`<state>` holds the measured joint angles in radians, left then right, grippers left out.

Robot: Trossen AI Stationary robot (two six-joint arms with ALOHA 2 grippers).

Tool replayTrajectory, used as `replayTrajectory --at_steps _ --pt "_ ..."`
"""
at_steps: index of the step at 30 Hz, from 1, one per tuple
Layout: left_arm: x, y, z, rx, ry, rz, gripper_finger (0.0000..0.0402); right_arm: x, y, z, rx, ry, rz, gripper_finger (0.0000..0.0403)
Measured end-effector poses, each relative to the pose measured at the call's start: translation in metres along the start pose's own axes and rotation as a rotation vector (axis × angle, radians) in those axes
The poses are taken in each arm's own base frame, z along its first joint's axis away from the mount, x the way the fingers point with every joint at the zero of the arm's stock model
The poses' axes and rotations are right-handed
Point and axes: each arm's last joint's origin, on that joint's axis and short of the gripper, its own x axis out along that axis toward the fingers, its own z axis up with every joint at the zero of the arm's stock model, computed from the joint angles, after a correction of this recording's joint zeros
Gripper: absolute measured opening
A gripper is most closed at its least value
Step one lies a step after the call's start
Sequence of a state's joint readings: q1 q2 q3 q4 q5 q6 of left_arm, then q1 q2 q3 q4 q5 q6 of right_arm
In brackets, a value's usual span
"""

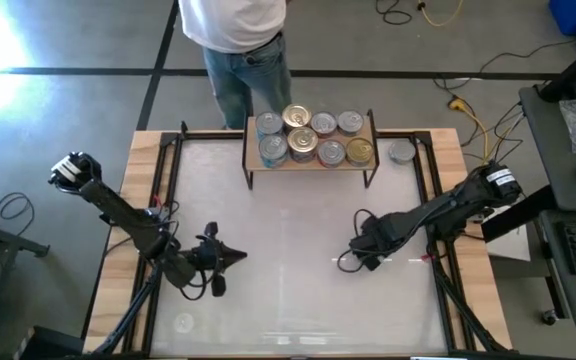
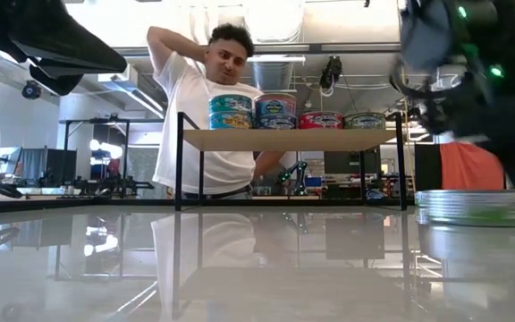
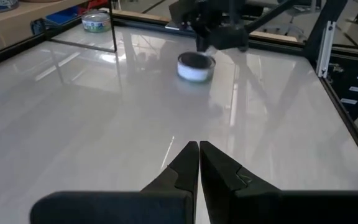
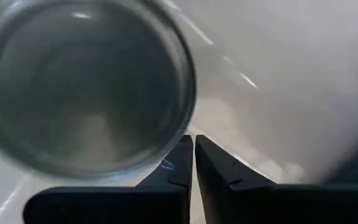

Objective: Stack canned seafood by type on shelf
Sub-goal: Stack the bottom green tuna can on top of the red tuna can on the shelf

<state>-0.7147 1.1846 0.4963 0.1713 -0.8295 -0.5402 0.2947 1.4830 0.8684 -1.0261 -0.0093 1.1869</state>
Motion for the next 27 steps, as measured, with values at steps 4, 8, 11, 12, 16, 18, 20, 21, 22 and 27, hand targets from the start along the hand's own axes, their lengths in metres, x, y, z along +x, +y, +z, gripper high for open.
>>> replayTrajectory --at_steps 4,8,11,12,16,18,20,21,22,27 --pt "-0.001 0.001 0.001 0.000 -0.002 0.001 0.0000 -0.022 0.030 0.009 -0.130 -0.104 0.262 0.0013" --pt "-0.001 0.001 0.001 0.002 0.001 0.002 0.0000 -0.045 0.044 0.013 -0.258 -0.207 0.341 0.0013" --pt "-0.001 0.001 0.000 0.002 0.001 0.002 0.0000 -0.044 0.037 0.014 -0.265 -0.241 0.241 0.0013" --pt "-0.001 0.001 0.000 0.002 0.002 0.002 0.0000 -0.041 0.035 0.014 -0.263 -0.251 0.214 0.0013" --pt "-0.001 0.001 0.000 0.002 0.002 0.002 0.0000 -0.025 0.036 0.016 -0.275 -0.287 0.164 0.0013" --pt "-0.001 0.001 0.000 0.002 0.002 0.002 0.0000 -0.019 0.041 0.018 -0.297 -0.295 0.167 0.0013" --pt "-0.001 0.001 0.000 0.000 0.001 0.002 0.0000 -0.011 0.047 0.021 -0.314 -0.288 0.152 0.0013" --pt "-0.001 0.001 0.000 -0.001 0.002 0.002 0.0000 -0.006 0.050 0.022 -0.326 -0.283 0.142 0.0013" --pt "-0.001 0.001 0.000 -0.003 0.002 0.002 0.0000 -0.002 0.054 0.024 -0.335 -0.273 0.143 0.0013" --pt "-0.001 0.002 -0.001 -0.012 0.011 0.007 0.0000 -0.013 0.087 0.029 -0.464 -0.296 0.268 0.0013"
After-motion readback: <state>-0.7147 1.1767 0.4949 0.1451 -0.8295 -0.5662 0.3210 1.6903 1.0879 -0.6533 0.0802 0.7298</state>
